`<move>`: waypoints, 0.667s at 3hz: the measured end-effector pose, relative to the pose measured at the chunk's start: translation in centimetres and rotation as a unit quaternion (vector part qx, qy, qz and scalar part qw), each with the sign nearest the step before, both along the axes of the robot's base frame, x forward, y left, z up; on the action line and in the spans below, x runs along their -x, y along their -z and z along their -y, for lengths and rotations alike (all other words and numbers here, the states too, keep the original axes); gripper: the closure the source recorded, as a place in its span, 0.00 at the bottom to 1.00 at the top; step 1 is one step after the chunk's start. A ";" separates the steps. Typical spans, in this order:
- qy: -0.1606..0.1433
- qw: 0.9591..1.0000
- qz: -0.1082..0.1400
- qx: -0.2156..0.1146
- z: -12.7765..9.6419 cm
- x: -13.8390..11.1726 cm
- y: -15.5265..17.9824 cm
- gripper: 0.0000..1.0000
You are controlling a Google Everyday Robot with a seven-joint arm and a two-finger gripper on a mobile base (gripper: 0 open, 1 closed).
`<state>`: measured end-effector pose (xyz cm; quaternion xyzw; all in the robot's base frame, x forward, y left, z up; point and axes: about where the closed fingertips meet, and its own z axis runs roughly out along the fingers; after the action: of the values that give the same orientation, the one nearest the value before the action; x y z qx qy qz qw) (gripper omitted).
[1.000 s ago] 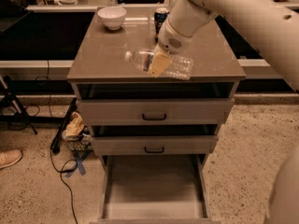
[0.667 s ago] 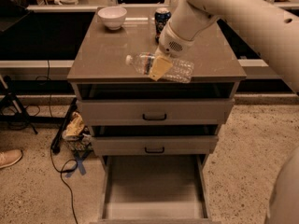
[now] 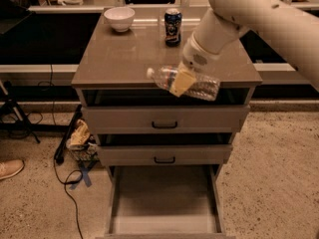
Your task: Place water bottle into bottom drawer
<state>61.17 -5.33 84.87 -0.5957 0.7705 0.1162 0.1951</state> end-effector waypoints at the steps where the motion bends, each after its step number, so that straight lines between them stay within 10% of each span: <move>1: 0.032 0.998 -0.049 0.000 2.2 4.6 3.9 1.00; 2: 0.051 0.993 -0.109 -0.005 2.9 8.4 11.0 1.00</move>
Offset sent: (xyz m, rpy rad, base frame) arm -0.1320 -0.0347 -0.2271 0.0261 0.4037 -0.1513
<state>52.77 -8.25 73.91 -0.5387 0.8158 0.1740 0.1183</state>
